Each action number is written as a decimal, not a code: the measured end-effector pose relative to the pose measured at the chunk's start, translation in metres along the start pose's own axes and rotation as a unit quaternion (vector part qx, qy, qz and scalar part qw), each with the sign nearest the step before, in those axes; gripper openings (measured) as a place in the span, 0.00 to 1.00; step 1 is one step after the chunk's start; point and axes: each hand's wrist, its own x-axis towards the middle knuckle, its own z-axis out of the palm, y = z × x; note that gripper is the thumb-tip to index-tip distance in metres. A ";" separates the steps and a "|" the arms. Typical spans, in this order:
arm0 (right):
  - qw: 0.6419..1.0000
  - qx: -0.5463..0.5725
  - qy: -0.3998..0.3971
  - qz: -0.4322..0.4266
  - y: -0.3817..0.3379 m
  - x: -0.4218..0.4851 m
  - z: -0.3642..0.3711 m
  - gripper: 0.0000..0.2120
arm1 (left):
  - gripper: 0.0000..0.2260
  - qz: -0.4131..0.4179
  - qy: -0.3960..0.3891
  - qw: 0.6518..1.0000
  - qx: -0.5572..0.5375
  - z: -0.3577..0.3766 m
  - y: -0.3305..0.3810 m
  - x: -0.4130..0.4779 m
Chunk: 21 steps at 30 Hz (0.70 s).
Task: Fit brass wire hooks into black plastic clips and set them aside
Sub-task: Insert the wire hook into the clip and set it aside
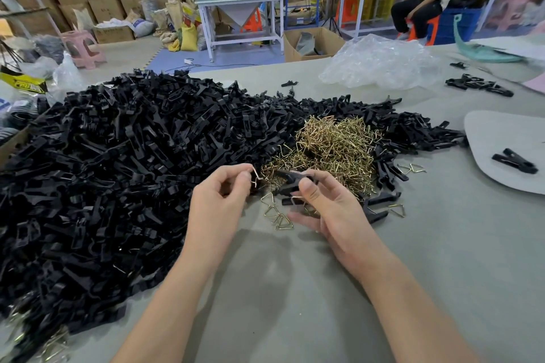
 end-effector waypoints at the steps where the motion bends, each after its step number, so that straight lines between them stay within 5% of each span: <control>1: 0.999 -0.046 0.002 -0.030 0.000 -0.002 0.002 0.06 | 0.08 -0.026 0.010 0.999 -0.037 -0.001 0.001 0.001; 8: 0.989 -0.076 -0.003 -0.130 0.001 -0.004 0.006 0.09 | 0.06 -0.203 -0.073 0.929 -0.300 0.017 0.015 -0.012; 21: 0.983 -0.093 0.006 -0.155 0.002 -0.004 0.012 0.12 | 0.05 -0.180 -0.034 0.944 -0.274 0.029 0.021 -0.026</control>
